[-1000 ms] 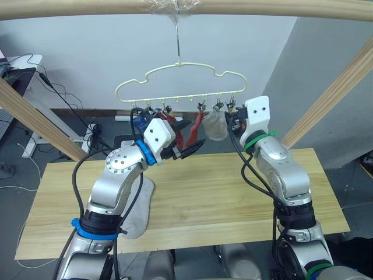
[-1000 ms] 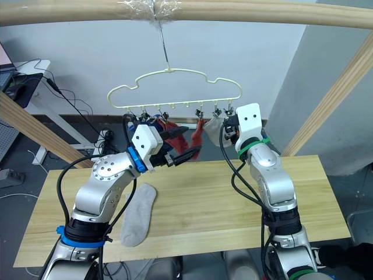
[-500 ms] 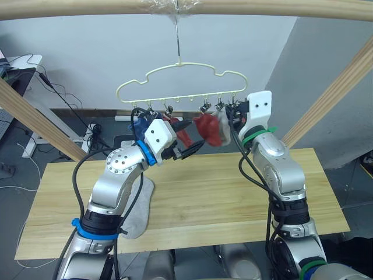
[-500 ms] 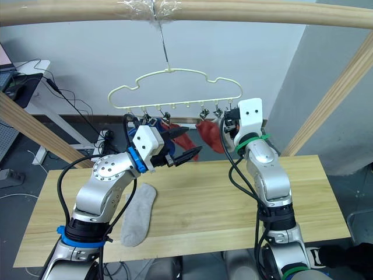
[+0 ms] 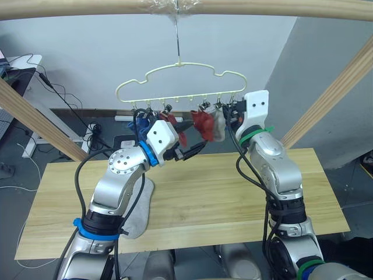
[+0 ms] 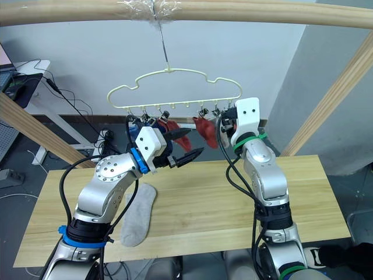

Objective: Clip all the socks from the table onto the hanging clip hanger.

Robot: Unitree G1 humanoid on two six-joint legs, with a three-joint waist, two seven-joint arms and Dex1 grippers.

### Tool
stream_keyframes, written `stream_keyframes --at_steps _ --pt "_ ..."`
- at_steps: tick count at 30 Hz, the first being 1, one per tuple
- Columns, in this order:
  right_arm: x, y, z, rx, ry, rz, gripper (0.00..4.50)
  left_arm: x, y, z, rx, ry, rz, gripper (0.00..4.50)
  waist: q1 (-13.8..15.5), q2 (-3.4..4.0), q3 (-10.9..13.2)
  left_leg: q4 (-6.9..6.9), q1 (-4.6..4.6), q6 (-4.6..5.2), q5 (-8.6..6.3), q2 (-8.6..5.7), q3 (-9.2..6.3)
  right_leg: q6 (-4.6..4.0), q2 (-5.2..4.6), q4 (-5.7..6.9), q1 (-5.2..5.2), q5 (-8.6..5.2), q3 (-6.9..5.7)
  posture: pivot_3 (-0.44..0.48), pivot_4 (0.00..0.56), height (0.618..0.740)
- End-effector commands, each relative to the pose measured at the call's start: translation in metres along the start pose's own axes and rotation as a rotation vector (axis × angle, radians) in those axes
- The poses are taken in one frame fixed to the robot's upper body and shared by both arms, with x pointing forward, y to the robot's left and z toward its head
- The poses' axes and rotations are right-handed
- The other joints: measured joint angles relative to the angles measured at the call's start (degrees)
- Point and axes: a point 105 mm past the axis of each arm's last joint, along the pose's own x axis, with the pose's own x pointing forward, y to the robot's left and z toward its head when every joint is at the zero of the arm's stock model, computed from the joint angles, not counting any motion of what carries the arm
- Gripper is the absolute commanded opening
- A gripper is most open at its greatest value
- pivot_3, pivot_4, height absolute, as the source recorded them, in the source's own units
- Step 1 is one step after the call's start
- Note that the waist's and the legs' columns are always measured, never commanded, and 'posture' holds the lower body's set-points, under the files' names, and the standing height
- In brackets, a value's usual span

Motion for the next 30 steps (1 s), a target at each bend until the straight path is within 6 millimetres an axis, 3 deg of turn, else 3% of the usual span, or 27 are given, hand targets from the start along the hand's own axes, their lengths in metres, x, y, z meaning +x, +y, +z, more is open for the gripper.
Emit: stream_keyframes --at_steps 1,30 --pt "0.0018 0.0029 0.0164 0.003 -0.063 0.002 1.88 0.0017 -0.0021 0.0115 0.036 -0.041 -0.012 3.63 0.0 0.0 0.0 0.0 0.0 0.0 0.0 0.0 0.0 0.0 0.0 0.0 0.0 0.0 0.0 -0.141 0.233 0.74" --pt "-0.001 -0.002 0.0205 0.058 -0.087 -0.065 1.88 0.0034 -0.0061 0.0087 0.035 -0.037 -0.024 3.63 -0.01 0.0 0.0 0.0 0.0 0.0 0.0 0.0 0.0 -0.01 0.0 0.01 0.0 0.0 0.01 -0.15 0.233 0.74"
